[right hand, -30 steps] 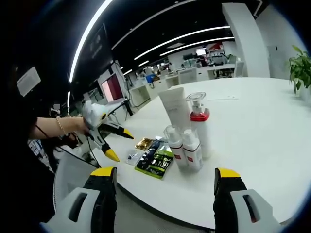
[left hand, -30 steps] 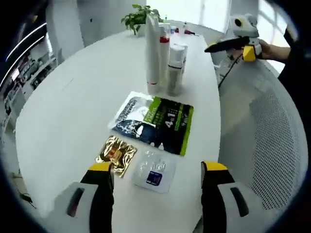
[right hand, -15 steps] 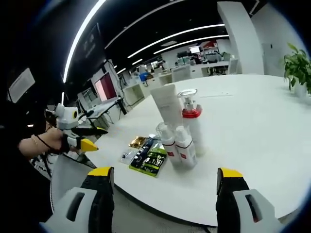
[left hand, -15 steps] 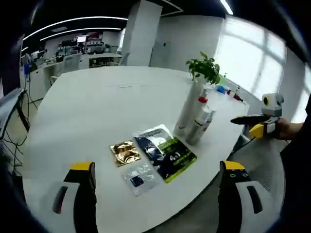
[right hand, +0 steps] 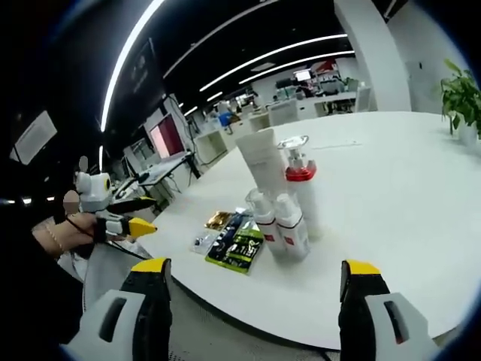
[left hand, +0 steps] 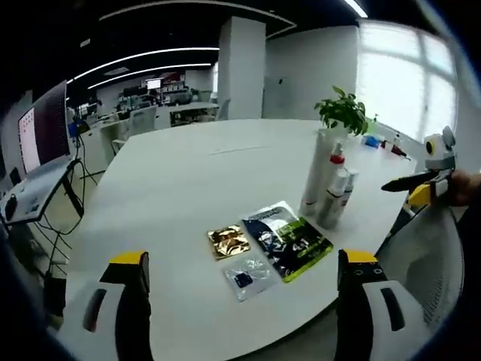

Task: Arrange the skincare products in the storage area until every visible bottle or jar stands upright without overlapping.

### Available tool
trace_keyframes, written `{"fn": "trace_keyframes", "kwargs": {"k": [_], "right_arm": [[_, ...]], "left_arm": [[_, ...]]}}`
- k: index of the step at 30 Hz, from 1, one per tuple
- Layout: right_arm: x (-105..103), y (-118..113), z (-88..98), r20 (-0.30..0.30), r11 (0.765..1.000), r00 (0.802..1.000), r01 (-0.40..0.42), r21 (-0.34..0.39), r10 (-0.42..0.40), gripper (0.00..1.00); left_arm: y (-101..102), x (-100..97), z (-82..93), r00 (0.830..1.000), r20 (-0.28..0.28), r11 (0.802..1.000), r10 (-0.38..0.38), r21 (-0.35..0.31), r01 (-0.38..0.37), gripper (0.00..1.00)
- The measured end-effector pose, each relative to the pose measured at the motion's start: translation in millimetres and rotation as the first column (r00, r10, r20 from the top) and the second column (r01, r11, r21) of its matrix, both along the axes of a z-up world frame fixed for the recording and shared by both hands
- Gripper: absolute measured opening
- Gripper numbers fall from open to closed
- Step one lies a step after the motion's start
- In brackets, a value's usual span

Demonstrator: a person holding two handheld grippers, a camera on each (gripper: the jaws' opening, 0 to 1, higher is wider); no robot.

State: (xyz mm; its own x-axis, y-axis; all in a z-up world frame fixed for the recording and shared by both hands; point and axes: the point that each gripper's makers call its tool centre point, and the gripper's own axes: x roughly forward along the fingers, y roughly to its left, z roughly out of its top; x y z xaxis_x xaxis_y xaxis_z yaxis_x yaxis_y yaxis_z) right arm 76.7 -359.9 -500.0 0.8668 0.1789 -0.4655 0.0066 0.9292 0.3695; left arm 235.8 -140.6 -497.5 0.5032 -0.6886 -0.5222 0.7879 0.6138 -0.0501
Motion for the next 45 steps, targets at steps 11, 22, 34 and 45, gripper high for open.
{"fn": "trace_keyframes", "kwargs": {"k": [11, 22, 34, 45], "right_arm": [[0, 3, -1.0, -0.009, 1.0, 1.0, -0.01, 0.005, 0.01, 0.99], [-3, 3, -1.2, 0.002, 1.0, 1.0, -0.01, -0.007, 0.01, 0.97], [-6, 1, -3.4, -0.007, 0.997, 1.0, -0.009, -0.08, 0.008, 0.93], [-7, -15, -5.6, -0.03, 0.982, 0.996, 0.076, -0.172, -0.082, 0.91]], "left_arm": [[-2, -5.5, -7.2, 0.999, 0.018, 0.999, -0.039, 0.035, 0.038, 0.95], [-6, -15.1, -8.2, 0.999, -0.01, 0.998, -0.054, 0.022, 0.054, 0.95], [-10, -25.8, -13.2, 0.992, -0.044, 0.993, -0.119, 0.009, 0.119, 0.94], [-17, -34.5, -15.4, 0.981, -0.102, 0.986, -0.164, -0.026, 0.162, 0.94]]}}
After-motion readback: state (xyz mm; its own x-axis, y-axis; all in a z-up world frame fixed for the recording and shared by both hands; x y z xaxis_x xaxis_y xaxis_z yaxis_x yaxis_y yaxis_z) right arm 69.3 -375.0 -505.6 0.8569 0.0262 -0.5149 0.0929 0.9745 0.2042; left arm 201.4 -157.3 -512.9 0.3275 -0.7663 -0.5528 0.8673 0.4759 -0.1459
